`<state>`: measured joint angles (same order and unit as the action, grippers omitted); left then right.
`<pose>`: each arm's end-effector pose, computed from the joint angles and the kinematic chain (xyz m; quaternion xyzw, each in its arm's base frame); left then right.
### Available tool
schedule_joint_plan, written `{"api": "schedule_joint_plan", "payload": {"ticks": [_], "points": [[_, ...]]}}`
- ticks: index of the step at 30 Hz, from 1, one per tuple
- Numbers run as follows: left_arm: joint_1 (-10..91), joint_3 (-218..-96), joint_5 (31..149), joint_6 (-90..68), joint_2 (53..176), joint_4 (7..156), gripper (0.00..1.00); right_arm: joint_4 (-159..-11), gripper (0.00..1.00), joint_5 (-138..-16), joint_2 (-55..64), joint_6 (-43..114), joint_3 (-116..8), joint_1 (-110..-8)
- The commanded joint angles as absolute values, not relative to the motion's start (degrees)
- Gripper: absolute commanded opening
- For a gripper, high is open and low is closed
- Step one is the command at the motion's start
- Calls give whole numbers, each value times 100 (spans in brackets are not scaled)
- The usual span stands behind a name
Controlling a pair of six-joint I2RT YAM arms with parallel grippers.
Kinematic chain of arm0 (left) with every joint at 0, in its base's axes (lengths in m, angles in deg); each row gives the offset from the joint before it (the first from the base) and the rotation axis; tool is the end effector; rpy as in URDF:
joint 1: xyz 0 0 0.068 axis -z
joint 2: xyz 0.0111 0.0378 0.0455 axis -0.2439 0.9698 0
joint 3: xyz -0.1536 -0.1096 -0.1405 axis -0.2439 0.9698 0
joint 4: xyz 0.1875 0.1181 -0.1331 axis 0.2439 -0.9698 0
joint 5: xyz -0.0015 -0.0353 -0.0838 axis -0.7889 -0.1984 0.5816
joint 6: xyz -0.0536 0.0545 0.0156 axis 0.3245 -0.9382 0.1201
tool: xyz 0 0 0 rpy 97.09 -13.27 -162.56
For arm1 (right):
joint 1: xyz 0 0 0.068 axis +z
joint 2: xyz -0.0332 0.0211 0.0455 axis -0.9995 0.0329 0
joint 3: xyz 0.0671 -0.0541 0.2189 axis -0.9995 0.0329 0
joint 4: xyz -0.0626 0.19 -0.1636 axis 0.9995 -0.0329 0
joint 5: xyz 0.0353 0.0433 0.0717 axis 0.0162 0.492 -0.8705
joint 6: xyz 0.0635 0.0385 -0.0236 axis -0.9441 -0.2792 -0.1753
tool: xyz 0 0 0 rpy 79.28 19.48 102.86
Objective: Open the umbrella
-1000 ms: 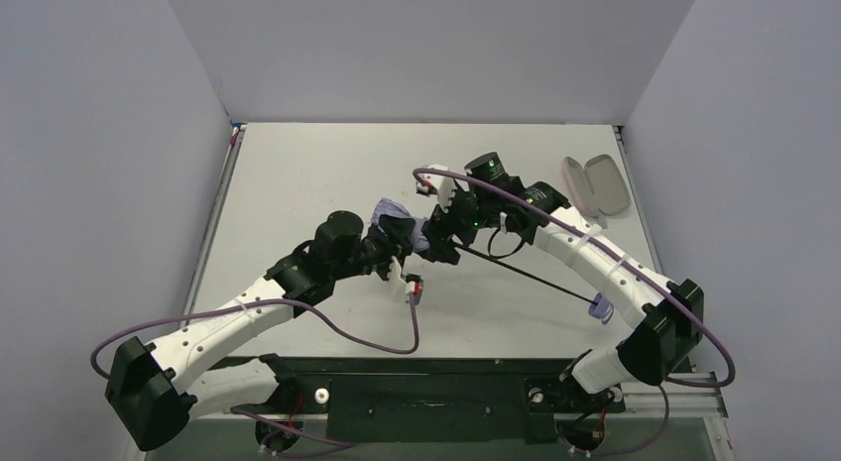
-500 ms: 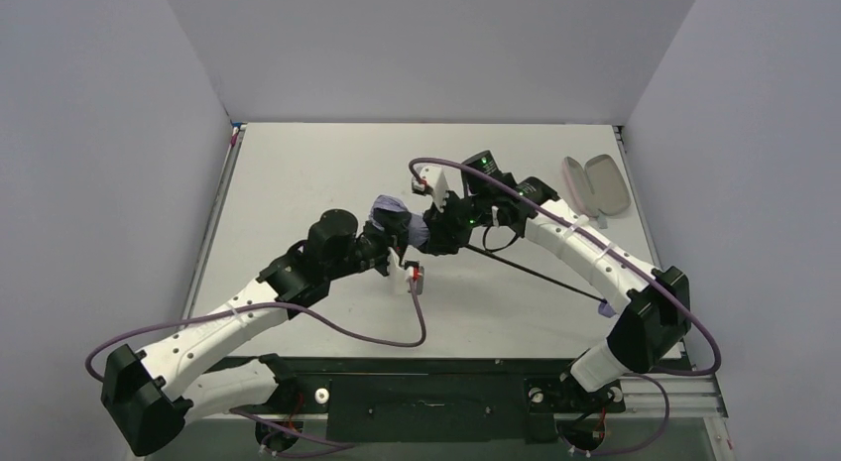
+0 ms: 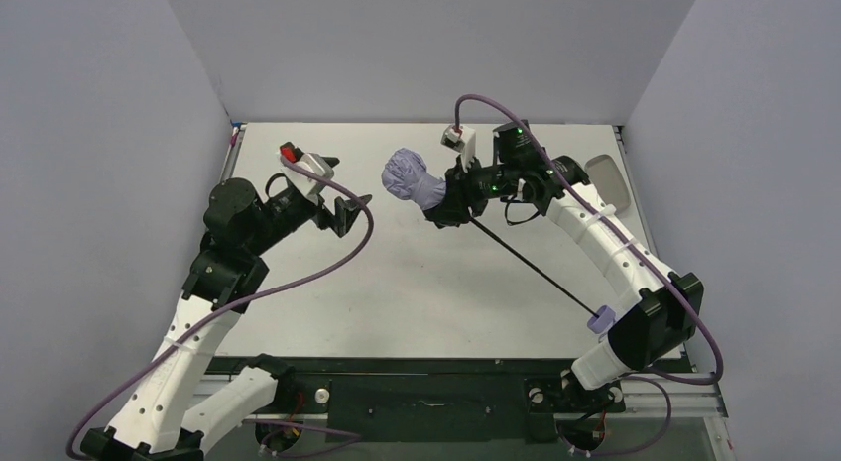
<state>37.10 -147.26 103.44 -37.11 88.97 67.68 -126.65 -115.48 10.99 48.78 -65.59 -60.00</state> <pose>0.2077 -0.1150 0.3968 0.3507 0.6113 -0.1845 0.6850 0.2784 0.2033 0.3155 -0.4011 0.7567 0.4234 0.2954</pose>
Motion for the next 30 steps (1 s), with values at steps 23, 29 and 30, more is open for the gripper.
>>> {"api": "schedule_joint_plan", "payload": {"ticks": [23,29,30], "points": [[2862,-14018,12378,3218,9850,11041,97,-10632,0,-13724,920,2460,-6743,-5631],[2908,-14112,12077,3635,10191,11272,99,-10678,0,-13773,895,2607,-6772,-5317],[2928,-14094,12043,3695,10216,11264,94,-10680,0,-13762,910,2608,-6789,-5279]]}}
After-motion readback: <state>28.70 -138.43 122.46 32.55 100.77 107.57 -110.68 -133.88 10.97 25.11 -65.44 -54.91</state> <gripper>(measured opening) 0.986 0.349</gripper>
